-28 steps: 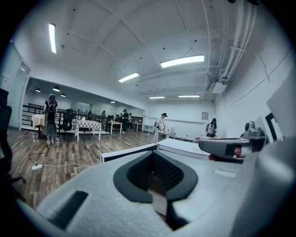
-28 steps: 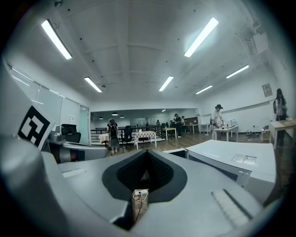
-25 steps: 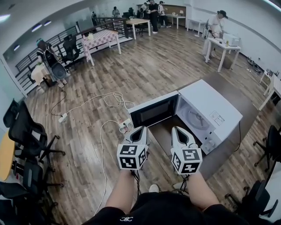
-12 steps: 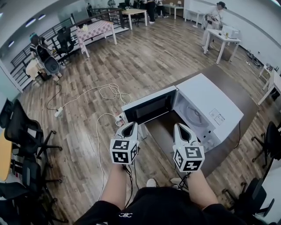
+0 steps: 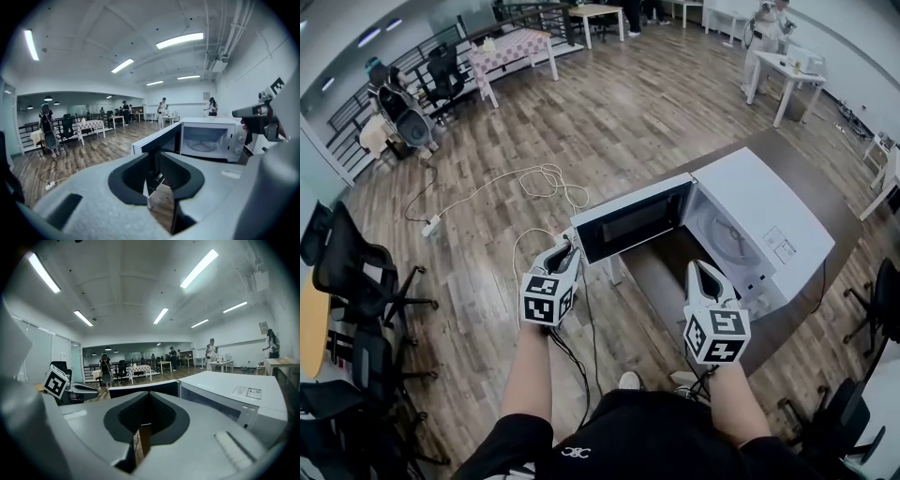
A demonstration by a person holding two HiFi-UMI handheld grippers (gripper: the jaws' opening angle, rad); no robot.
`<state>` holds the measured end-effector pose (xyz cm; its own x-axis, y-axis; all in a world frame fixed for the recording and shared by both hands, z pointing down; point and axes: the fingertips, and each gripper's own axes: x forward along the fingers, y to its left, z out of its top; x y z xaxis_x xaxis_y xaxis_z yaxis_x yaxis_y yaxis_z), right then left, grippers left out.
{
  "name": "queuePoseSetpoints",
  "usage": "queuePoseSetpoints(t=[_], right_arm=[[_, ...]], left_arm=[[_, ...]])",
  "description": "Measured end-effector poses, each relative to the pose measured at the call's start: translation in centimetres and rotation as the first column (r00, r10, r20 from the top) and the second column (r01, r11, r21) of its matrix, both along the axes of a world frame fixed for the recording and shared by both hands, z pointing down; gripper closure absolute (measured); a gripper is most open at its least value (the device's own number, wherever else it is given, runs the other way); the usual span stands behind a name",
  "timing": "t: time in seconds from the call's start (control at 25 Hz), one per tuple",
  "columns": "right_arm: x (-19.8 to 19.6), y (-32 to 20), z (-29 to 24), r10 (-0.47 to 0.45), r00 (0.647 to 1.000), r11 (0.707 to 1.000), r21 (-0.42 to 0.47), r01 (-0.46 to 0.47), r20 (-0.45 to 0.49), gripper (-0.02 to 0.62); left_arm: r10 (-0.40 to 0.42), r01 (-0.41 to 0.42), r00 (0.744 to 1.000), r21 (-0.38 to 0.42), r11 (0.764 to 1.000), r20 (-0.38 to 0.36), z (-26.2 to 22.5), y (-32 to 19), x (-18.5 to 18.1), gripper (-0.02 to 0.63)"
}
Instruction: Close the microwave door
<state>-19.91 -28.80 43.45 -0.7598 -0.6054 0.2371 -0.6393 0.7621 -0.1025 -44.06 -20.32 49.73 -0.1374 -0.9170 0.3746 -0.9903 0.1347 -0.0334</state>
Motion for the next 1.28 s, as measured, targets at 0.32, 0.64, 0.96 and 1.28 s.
queuePoseSetpoints(t=[0.32,0.64,0.96,1.28], right_arm=[[0.0,-0.1,1.6,0.032,0.997,1.000,0.002,-0.031,-0.072,0.586],[0.1,-0.9,2.2,0.064,0.989,0.998,0.014,-0.063,-0.130,0.586],[0.5,-2.4,2.8,0.106,0.983,0.994,0.010,-0.106,-0.153,0.586],[0.4,-3.0,3.2,0.116,0.978,0.993,0.003,-0.117,-0.171,0.586]], left_arm=[[0.199,-0.195,0.979,-0.078,0.978,0.038,3.0,-2.1,-6.0,0.435],[0.375,-0.382,0.923,-0.074,0.921,-0.090,5.0,-5.2,-7.6,0.424],[0.488,-0.502,0.862,-0.101,0.859,-0.134,5.8,-6.8,-7.7,0.426],[0.536,-0.550,0.834,-0.129,0.825,-0.131,5.7,-7.3,-8.5,0.429]])
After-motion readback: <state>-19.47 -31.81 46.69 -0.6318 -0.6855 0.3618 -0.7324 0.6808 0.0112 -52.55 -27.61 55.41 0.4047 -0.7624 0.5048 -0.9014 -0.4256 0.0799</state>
